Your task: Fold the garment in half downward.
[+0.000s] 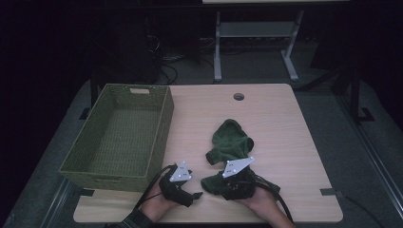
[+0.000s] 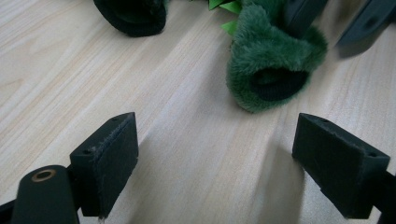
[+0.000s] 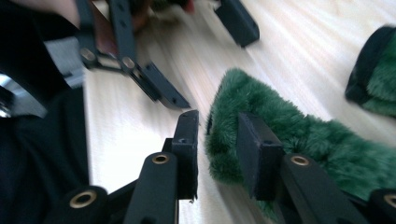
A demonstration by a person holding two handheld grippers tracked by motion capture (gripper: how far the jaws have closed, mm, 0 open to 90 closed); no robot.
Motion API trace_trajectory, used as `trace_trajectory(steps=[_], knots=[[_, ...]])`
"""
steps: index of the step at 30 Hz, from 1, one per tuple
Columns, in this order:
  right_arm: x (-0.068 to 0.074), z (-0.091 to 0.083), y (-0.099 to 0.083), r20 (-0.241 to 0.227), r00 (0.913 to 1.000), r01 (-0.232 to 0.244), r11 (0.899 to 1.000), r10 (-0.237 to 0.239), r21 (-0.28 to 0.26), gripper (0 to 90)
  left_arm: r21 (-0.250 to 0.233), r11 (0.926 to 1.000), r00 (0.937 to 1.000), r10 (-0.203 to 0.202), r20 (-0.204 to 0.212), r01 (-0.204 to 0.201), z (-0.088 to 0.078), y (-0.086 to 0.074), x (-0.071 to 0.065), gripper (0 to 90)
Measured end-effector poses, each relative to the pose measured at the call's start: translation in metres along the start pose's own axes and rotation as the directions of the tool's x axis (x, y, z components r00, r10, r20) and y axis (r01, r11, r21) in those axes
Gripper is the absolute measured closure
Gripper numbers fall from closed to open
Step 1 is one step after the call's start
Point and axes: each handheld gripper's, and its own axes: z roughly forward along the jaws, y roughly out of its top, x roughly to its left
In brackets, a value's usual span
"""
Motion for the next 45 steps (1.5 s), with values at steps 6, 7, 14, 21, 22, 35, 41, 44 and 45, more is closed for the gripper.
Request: trace_trajectory(steps=[6,7,14,21,22,35,41,44,45], knots=[[0.004,0.011,-0.003,0.069,0.9964,0.045,0.998,-0.049,0.052,83.3,-0.001,1.0000,1.0000,0.004,-0.002,-0.004,0.000,0.000,0.000,13.9],[0.003,0.010,-0.002,0.070,0.9965,0.042,0.998,-0.046,0.051,85.2,-0.001,1.0000,1.0000,0.000,-0.002,0.000,0.000,0.000,0.000,13.9],[-0.003,-0.022,-0.002,0.054,0.9985,-0.001,0.998,0.004,-0.066,88.3,-0.002,1.0000,1.0000,-0.001,-0.001,0.001,0.000,0.000,0.000,13.9],[-0.022,-0.061,-0.013,0.096,0.9912,-0.074,0.984,0.091,-0.163,88.6,-0.003,1.0000,1.0000,-0.001,-0.002,0.001,0.000,0.000,0.000,13.9],[-0.024,-0.064,-0.016,0.110,0.9889,-0.082,0.983,0.100,-0.163,88.7,-0.002,1.0000,1.0000,-0.001,-0.002,0.001,0.000,0.000,0.000,13.9],[-0.051,-0.084,-0.039,0.257,0.9411,-0.194,0.973,0.220,-0.123,82.9,-0.001,1.0000,1.0000,-0.002,-0.002,0.002,0.000,0.000,0.000,14.0],[-0.052,-0.112,-0.035,0.258,0.9349,-0.188,0.956,0.244,-0.223,83.0,0.000,1.0000,1.0000,0.001,-0.002,-0.001,0.000,0.000,0.000,14.0],[-0.053,-0.113,-0.026,0.239,0.9431,-0.174,0.956,0.231,-0.238,82.6,-0.005,1.0000,1.0000,-0.005,-0.002,0.005,0.000,0.000,0.000,14.0],[-0.055,-0.110,-0.023,0.237,0.9441,-0.173,0.957,0.229,-0.234,82.2,-0.006,1.0000,1.0000,-0.007,-0.003,0.007,0.000,0.000,0.000,14.0]])
